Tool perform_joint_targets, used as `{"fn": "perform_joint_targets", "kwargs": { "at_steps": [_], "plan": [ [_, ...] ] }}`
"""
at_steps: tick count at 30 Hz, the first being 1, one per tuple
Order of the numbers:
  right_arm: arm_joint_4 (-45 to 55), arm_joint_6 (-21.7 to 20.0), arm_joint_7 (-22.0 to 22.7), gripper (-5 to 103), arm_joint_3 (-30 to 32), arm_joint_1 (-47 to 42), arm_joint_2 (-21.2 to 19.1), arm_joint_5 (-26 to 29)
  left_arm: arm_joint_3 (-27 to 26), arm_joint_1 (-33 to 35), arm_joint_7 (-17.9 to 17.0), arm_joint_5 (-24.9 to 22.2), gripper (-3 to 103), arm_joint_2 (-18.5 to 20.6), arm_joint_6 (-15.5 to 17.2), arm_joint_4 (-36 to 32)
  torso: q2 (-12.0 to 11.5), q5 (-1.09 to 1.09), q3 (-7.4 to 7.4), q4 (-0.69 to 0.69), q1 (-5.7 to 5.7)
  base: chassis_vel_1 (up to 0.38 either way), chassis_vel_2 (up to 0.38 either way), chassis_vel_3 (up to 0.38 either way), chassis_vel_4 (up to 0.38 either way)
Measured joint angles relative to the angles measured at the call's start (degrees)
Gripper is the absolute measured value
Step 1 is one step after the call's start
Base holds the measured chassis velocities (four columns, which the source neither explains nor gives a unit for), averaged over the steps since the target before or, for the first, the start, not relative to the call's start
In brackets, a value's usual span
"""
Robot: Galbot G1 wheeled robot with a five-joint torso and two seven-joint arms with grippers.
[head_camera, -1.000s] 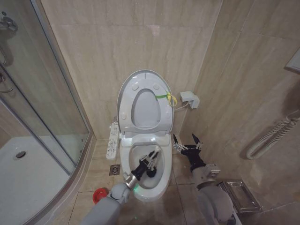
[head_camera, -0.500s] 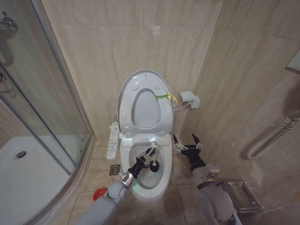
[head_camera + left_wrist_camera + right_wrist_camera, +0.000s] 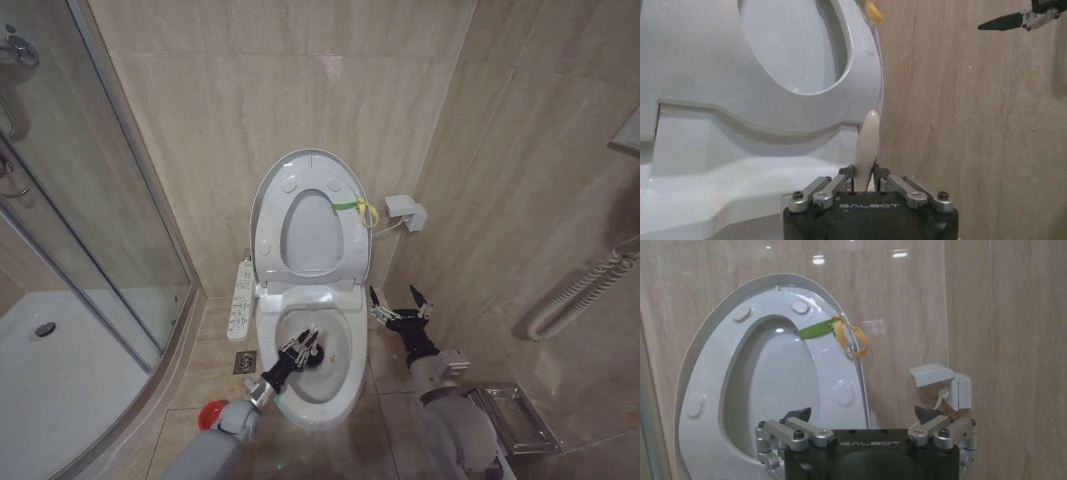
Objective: Open the toilet lid, clean the toilet bowl with a toilet brush, close the toilet lid, and flush.
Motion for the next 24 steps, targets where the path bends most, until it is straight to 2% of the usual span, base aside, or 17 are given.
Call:
{"fn": "perform_joint_targets", "kwargs": {
  "at_steps": [9,24],
  "plan": [
    [0.00,0.00,0.00,100,0.00,0.00,0.00,0.00,0.97,1.55,0.99,-1.12,19,-0.48,0.11,-1.35,0.00,0.00,0.00,0.00,0.00,0.000,0.000,0.000,0.000],
    [0.00,0.00,0.00,100,0.00,0.00,0.00,0.00,1.49,6.95,2.66,1.16,19,1.08,0.04,-2.78,0.00,0.01,0.00,0.00,0.00,0.000,0.000,0.000,0.000]
  ]
}}
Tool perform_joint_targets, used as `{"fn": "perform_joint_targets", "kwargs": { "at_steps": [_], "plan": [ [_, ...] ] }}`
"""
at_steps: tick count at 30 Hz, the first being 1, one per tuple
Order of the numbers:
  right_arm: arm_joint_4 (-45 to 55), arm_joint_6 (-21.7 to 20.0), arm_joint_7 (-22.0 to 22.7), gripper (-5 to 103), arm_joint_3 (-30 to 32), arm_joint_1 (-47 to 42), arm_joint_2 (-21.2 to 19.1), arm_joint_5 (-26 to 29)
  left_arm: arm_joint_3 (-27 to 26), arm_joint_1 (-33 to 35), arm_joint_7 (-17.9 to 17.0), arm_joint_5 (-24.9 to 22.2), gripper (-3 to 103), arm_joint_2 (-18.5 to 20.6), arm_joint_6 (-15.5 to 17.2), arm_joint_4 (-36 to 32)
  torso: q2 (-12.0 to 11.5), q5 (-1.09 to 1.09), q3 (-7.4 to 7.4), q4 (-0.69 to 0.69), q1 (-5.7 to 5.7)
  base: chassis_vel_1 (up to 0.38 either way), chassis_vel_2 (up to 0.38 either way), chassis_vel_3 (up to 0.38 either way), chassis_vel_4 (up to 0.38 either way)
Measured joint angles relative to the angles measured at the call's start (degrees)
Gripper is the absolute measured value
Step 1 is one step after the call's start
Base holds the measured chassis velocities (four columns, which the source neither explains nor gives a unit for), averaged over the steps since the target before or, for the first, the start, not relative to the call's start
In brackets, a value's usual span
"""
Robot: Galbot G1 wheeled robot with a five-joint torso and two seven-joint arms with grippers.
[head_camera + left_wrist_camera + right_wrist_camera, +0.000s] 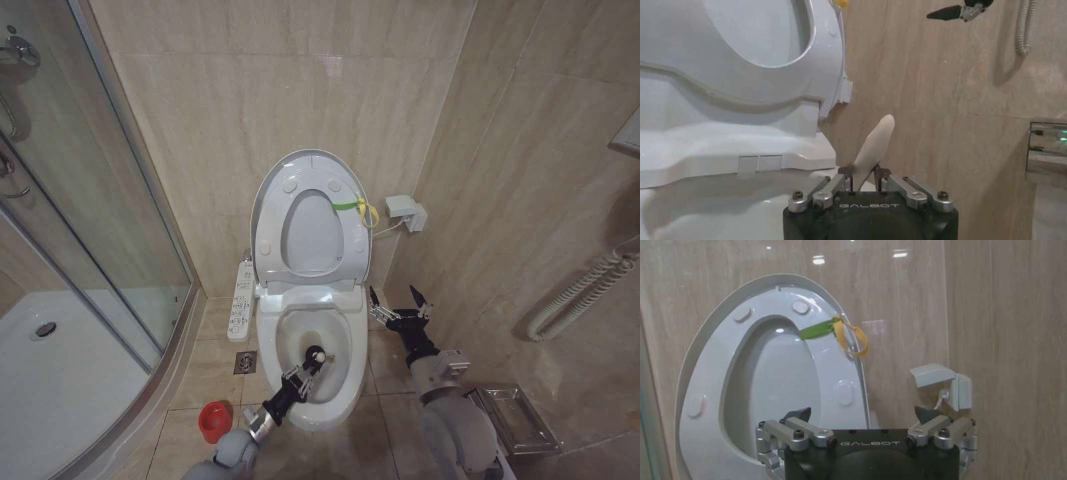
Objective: Open the toilet lid, clean the toilet bowl with a toilet brush, close the toilet lid, and flush.
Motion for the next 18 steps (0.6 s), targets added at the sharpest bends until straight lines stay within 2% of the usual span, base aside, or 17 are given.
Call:
{"fn": "perform_joint_targets", "kwargs": {
  "at_steps": [12,18],
  "plan": [
    [0.00,0.00,0.00,100,0.00,0.00,0.00,0.00,2.14,-4.73,-1.30,0.99,19,-3.02,1.36,-3.34,0.00,-0.02,0.01,-0.03,0.01,0.000,0.000,0.000,0.000],
    [0.00,0.00,0.00,100,0.00,0.00,0.00,0.00,2.32,-5.84,-1.31,1.07,19,-3.41,1.31,-2.88,0.00,-0.02,0.01,-0.02,0.01,0.000,0.000,0.000,0.000]
  ]
}}
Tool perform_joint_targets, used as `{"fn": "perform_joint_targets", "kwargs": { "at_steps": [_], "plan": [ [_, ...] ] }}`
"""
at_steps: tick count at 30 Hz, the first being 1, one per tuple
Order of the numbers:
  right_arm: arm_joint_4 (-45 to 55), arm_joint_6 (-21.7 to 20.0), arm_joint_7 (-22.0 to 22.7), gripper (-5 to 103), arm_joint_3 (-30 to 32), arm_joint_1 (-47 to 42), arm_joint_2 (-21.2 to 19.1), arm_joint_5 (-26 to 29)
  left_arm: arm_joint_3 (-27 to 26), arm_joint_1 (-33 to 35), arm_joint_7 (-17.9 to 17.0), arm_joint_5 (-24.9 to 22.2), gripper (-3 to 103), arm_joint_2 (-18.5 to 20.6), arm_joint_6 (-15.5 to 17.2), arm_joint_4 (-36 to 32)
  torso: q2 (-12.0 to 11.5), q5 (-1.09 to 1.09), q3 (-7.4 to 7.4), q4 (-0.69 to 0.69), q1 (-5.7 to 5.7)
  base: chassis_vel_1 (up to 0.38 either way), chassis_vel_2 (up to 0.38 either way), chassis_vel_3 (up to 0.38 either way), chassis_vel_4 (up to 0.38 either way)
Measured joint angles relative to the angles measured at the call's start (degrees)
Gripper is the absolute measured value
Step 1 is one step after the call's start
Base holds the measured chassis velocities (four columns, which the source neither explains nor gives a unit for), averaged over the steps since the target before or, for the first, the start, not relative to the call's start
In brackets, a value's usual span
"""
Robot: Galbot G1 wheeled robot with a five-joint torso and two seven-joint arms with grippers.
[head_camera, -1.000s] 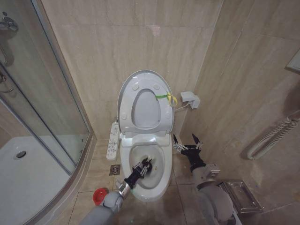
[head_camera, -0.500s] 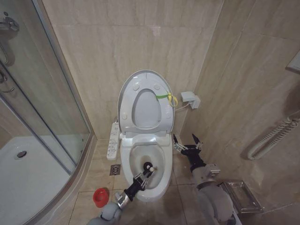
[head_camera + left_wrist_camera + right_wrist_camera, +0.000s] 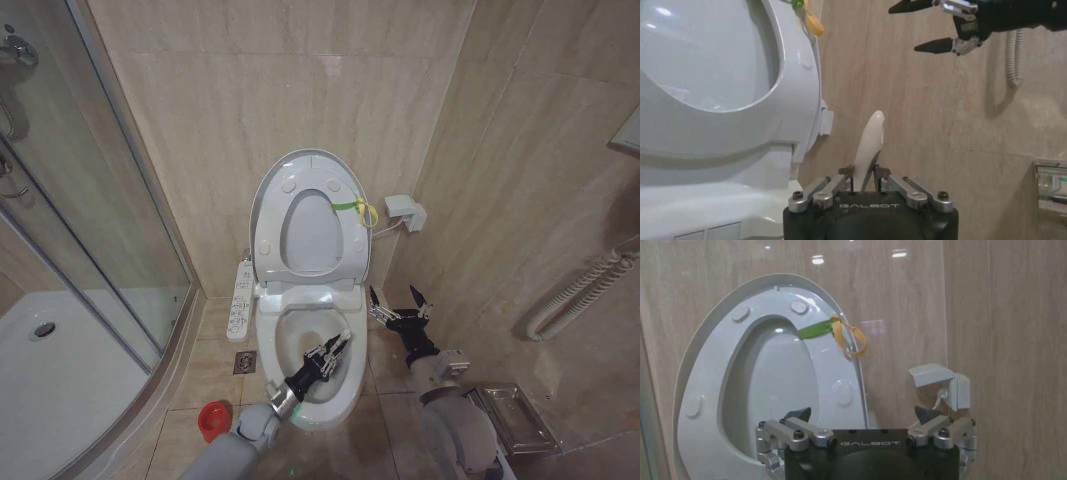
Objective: Open the toilet lid, clean the toilet bowl with a toilet brush, close the toilet lid, and flush.
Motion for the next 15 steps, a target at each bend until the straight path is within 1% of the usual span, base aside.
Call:
{"fn": "perform_joint_targets", "kwargs": {
  "at_steps": [4,6,8,12,14,15],
  "plan": [
    [0.00,0.00,0.00,100,0.00,0.00,0.00,0.00,-0.62,-0.43,0.46,-0.26,19,0.25,-0.33,3.77,0.00,0.00,0.00,0.01,0.00,0.000,0.000,0.000,0.000],
    [0.00,0.00,0.00,100,0.00,0.00,0.00,0.00,-0.83,-0.43,0.55,-0.27,19,0.53,-0.29,4.47,0.00,0.00,0.00,0.01,0.00,0.000,0.000,0.000,0.000],
    [0.00,0.00,0.00,100,0.00,0.00,0.00,0.00,-1.30,-0.51,0.70,-0.28,19,1.10,-0.21,5.45,0.00,0.02,0.00,0.03,0.00,0.000,0.000,0.000,0.000],
    [0.00,0.00,0.00,100,0.00,0.00,0.00,0.00,-1.79,-0.68,0.74,-0.60,19,1.60,0.00,4.42,0.00,0.02,0.00,0.03,0.00,0.000,0.000,0.000,0.000],
    [0.00,0.00,0.00,100,0.00,0.00,0.00,0.00,-1.68,-0.60,0.68,-0.83,19,1.52,0.06,1.37,0.00,0.01,0.00,0.00,0.00,0.000,0.000,0.000,0.000],
    [0.00,0.00,0.00,100,0.00,0.00,0.00,0.00,-1.68,-0.60,0.68,-0.83,19,1.52,0.06,1.37,0.00,0.01,0.00,0.00,0.00,0.000,0.000,0.000,0.000]
  ]
}}
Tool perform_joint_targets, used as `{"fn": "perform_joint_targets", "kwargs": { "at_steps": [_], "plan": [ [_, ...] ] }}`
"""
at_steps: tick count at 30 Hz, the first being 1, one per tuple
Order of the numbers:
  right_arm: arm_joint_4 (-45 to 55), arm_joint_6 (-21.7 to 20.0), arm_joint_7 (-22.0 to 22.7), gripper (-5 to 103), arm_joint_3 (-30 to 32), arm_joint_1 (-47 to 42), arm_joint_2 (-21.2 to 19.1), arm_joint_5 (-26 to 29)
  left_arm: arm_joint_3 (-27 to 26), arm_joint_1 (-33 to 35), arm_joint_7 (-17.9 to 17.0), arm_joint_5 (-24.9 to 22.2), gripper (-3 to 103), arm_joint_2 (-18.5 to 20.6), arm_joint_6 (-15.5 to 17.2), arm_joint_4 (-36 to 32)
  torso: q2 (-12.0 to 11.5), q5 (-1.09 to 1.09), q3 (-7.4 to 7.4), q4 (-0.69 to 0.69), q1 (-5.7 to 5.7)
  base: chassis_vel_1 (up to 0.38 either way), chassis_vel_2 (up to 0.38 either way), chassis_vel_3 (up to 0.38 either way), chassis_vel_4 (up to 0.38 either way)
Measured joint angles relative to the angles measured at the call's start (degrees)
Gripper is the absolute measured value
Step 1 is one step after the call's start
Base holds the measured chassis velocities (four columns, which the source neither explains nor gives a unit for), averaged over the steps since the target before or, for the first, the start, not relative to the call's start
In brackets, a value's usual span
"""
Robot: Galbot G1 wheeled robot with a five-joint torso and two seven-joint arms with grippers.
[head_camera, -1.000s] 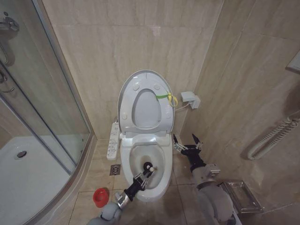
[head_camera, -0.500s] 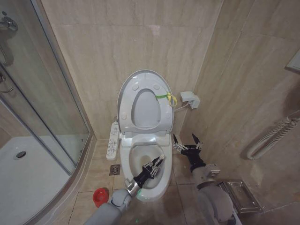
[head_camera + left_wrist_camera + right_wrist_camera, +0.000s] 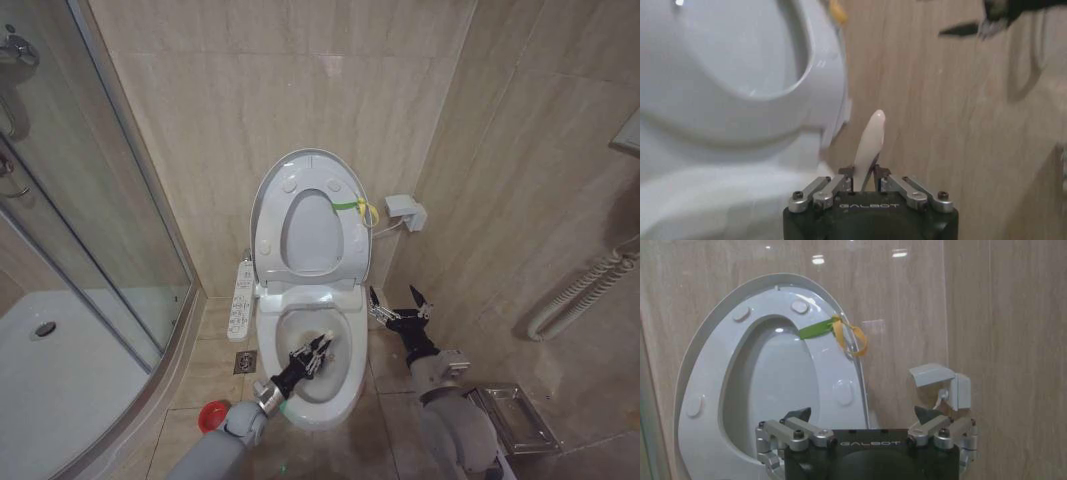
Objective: Open the toilet lid, clean the toilet bowl with a toilet brush, close the toilet lid, and flush.
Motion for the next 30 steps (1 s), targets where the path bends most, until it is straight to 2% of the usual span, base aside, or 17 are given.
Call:
{"fn": "perform_joint_targets", "kwargs": {
  "at_steps": [6,8,14,20,23,30],
  "plan": [
    [0.00,0.00,0.00,100,0.00,0.00,0.00,0.00,0.80,0.12,0.04,-0.02,19,-0.77,-0.12,-1.67,0.00,0.00,0.00,0.00,0.00,0.000,0.000,0.000,0.000],
    [0.00,0.00,0.00,100,0.00,0.00,0.00,0.00,0.71,-0.23,0.30,-0.03,19,-0.94,-0.32,1.37,0.00,0.00,0.00,0.02,-0.01,0.000,0.000,0.000,0.000],
    [0.00,0.00,0.00,100,0.00,0.00,0.00,0.00,-0.05,-1.45,0.29,-0.28,19,-0.67,-0.04,4.55,0.00,0.01,0.00,0.04,-0.01,0.000,0.000,0.000,0.000],
    [0.00,0.00,0.00,100,0.00,0.00,0.00,0.00,0.36,-1.55,-0.06,-0.47,19,-1.12,0.33,-0.43,0.00,0.00,0.00,-0.01,-0.01,0.000,0.000,0.000,0.000],
    [0.00,0.00,0.00,100,0.00,0.00,0.00,0.00,0.63,-1.33,-0.07,-0.50,19,-1.33,0.24,-0.73,0.00,0.00,0.00,-0.01,0.00,0.000,0.000,0.000,0.000],
    [0.00,0.00,0.00,100,0.00,0.00,0.00,0.00,0.08,-2.76,0.05,-1.12,19,-1.16,0.35,4.92,0.00,0.01,0.00,0.04,0.00,0.000,0.000,0.000,0.000]
  ]
}}
